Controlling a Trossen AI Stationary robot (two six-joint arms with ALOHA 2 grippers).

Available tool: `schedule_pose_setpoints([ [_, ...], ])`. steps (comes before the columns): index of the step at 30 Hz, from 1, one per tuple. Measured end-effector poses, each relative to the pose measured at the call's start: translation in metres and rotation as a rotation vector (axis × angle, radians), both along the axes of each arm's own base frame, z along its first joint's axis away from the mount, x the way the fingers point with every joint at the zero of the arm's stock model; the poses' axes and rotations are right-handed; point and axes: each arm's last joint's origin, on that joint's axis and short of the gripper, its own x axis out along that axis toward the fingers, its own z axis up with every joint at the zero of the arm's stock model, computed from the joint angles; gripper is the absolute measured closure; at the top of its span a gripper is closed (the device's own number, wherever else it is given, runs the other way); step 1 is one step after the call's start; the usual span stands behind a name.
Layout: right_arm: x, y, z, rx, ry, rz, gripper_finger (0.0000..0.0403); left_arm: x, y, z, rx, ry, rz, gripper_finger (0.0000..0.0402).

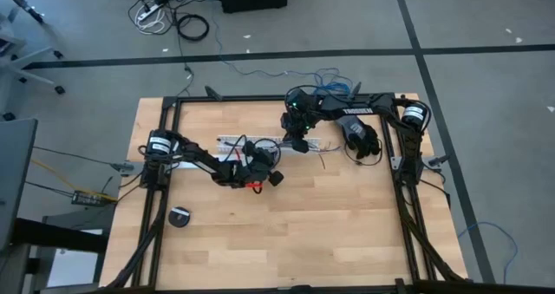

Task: Ziptie cables
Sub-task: Put the colored wires into the cable duct

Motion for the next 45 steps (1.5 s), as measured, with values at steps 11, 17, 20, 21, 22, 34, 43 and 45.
schedule_pose_setpoints([
  [11, -0.002, -0.004, 0.0, 0.006, 0.004, -0.011, 0.0398, 0.001, -0.01, -0.001, 0.18, 0.218, -0.246, 0.0367],
  [17, -0.003, -0.005, 0.0, 0.015, 0.01, -0.03, 0.0397, 0.0, -0.01, 0.002, 0.207, 0.257, -0.272, 0.0297],
  [20, -0.003, -0.005, -0.001, 0.017, 0.016, -0.03, 0.0397, -0.004, -0.01, 0.011, 0.214, 0.297, -0.264, 0.0264],
  [21, -0.004, -0.005, -0.001, 0.018, 0.017, -0.03, 0.0397, -0.006, -0.011, 0.017, 0.217, 0.298, -0.259, 0.0255],
  [22, -0.004, -0.005, -0.001, 0.018, 0.017, -0.03, 0.0397, -0.008, -0.011, 0.024, 0.219, 0.305, -0.254, 0.0247],
  [34, -0.006, 0.001, 0.02, -0.044, -0.004, -0.079, 0.0396, -0.054, -0.028, 0.086, 0.139, 0.424, -0.309, 0.0202],
  [43, 0.015, 0.05, 0.039, -0.091, -0.102, 0.064, 0.0396, -0.103, -0.034, 0.1, 0.062, 0.643, -0.278, 0.0204],
  [45, 0.021, 0.067, 0.039, -0.081, -0.114, 0.099, 0.0396, -0.115, -0.035, 0.098, 0.046, 0.657, -0.267, 0.0204],
])
